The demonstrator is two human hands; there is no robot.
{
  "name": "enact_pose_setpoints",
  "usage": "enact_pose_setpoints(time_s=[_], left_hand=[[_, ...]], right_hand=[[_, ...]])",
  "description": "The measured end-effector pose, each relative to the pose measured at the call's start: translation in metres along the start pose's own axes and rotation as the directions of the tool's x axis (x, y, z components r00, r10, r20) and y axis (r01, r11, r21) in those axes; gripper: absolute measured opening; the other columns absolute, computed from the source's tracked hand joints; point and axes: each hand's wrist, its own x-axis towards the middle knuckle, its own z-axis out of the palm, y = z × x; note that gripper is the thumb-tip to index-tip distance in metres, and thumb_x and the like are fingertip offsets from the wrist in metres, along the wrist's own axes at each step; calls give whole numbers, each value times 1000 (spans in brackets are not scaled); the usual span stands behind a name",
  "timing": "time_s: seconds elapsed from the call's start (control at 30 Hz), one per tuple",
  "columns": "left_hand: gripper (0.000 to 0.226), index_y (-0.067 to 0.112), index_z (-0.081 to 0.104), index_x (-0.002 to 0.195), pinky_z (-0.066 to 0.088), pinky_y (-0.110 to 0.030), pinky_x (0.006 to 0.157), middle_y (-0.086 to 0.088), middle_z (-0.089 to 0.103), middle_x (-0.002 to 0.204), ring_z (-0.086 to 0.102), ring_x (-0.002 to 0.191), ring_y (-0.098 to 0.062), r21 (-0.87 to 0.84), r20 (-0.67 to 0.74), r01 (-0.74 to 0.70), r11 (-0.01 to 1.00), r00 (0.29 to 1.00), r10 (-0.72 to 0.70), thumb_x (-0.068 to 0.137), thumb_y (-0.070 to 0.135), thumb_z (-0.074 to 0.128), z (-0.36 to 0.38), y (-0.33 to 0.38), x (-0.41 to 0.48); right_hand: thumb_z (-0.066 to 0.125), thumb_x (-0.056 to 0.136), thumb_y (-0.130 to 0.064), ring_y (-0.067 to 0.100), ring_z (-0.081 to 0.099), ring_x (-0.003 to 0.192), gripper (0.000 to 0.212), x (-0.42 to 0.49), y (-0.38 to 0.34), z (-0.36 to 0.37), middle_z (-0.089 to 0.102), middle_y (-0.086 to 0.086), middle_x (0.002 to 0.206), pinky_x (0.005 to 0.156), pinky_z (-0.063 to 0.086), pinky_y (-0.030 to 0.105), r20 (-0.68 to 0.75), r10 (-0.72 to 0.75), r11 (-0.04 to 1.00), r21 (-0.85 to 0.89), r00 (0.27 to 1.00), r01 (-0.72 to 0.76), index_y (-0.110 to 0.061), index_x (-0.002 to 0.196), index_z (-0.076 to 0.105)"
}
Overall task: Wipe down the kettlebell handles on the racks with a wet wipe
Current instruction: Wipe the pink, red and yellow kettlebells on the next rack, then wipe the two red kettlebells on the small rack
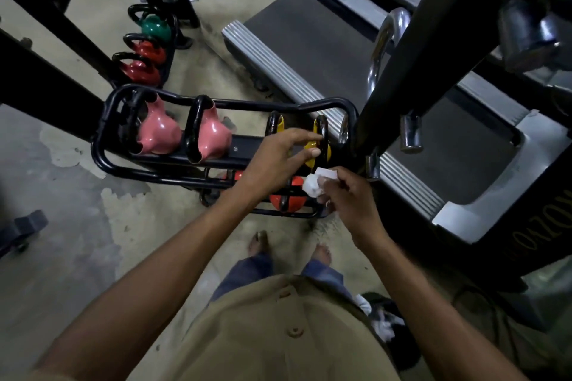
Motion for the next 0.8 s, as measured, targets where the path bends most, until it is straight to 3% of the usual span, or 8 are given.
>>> enact_pose_setpoints(time_s=[0.07,0.17,0.3,0.43,0.53,0.67,0.8], left_hand=[[28,21,76,122,55,-23,94,8,75,114,70,106,-1,-136,-9,104,985,994,-106,94,26,75,-3,1,-33],[37,21,73,126,59,-32,93,9,76,114,72,105,-5,-249,41,202,947,979,-199,90,26,81,-9,-9,-80],[41,19,75,123,58,-44,97,4,77,115,73,108,-15,-353,45,215,911,976,-213,83,18,86,-22,-34,-122],[30,18,76,116,58,-37,93,6,77,108,72,102,-11,-355,27,232,906,971,-238,87,13,82,-47,-73,-151],[29,14,75,117,60,-32,88,-1,78,106,74,99,-17,-439,39,275,855,957,-288,90,4,75,-75,-112,-177],[31,1,72,120,60,-27,83,-14,78,107,75,97,-22,-553,36,343,759,920,-389,90,-8,70,-111,-169,-213],[23,-2,74,112,60,-27,79,-13,79,103,74,89,-16,-581,93,416,700,888,-451,90,-9,69,-131,-205,-248]], right_hand=[[63,98,-23,18,66,73,13,-3,-1,10,71,15,83,61,53,38,22,-9,1000,22,1000,9,-11,97,69],[67,98,-25,15,66,67,10,-12,-2,31,70,6,80,58,53,33,62,-54,997,60,997,50,-15,101,66],[68,99,-23,14,61,60,9,-31,-1,74,65,18,79,54,51,31,40,-92,996,16,995,91,-16,103,64],[68,101,-25,21,61,62,13,-52,1,129,66,22,79,57,52,40,30,-80,997,11,996,80,-13,102,64],[74,97,-16,22,64,69,16,-68,3,176,66,24,86,60,57,34,81,-24,996,90,996,16,-12,110,67],[72,95,-4,16,65,72,26,-89,22,238,68,-1,76,66,59,30,136,83,986,135,987,-101,-7,120,68],[71,97,-9,30,64,76,16,-105,46,287,75,20,94,67,53,42,124,173,978,94,977,-185,-7,113,72]])
